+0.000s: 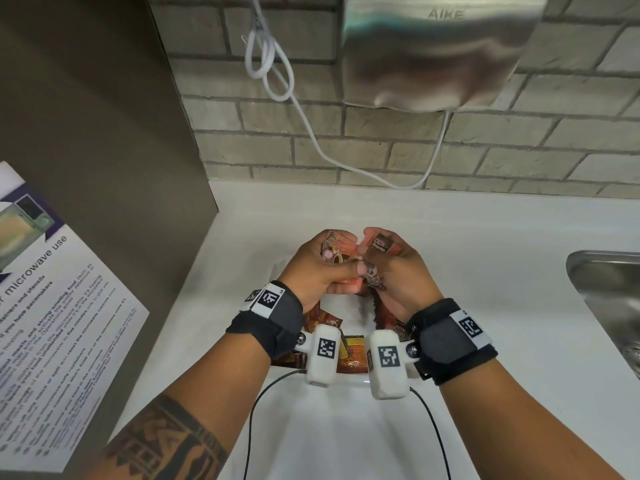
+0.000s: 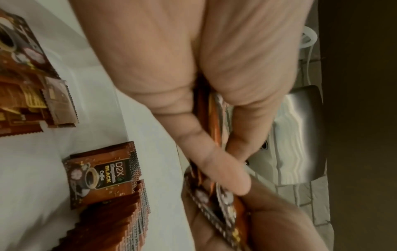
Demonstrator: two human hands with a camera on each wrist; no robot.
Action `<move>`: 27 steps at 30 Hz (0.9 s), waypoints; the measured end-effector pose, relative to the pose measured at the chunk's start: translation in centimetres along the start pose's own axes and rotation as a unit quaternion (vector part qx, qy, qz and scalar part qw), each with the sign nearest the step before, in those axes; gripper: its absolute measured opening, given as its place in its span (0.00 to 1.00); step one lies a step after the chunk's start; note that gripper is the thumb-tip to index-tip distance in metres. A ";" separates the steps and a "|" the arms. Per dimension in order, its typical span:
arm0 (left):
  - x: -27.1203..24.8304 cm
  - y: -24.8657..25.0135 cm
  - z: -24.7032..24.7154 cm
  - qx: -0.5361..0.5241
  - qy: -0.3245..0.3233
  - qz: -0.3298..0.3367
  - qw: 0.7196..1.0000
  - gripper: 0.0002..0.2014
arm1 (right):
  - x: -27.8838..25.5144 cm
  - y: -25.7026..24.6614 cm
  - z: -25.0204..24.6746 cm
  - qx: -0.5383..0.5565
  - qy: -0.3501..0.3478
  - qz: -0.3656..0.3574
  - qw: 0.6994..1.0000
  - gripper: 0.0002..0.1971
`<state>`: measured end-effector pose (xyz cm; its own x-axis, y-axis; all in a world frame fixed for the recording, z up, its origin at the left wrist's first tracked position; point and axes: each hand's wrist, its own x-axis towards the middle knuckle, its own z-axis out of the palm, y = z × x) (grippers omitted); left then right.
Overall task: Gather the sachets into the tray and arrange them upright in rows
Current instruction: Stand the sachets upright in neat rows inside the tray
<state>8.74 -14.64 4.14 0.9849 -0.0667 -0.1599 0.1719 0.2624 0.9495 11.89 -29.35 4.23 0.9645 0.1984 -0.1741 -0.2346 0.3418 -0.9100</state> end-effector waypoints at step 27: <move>0.0 0.3 -0.9 -0.088 0.039 -0.001 0.995 0.09 | -0.6 -0.5 -0.4 -0.060 0.000 -0.024 0.998 0.06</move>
<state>8.77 -13.66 4.22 0.9821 0.0060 -0.1884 0.1678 0.4271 0.8885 11.51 -30.02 4.67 0.9744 0.1838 -0.1294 -0.1718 0.2376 -0.9561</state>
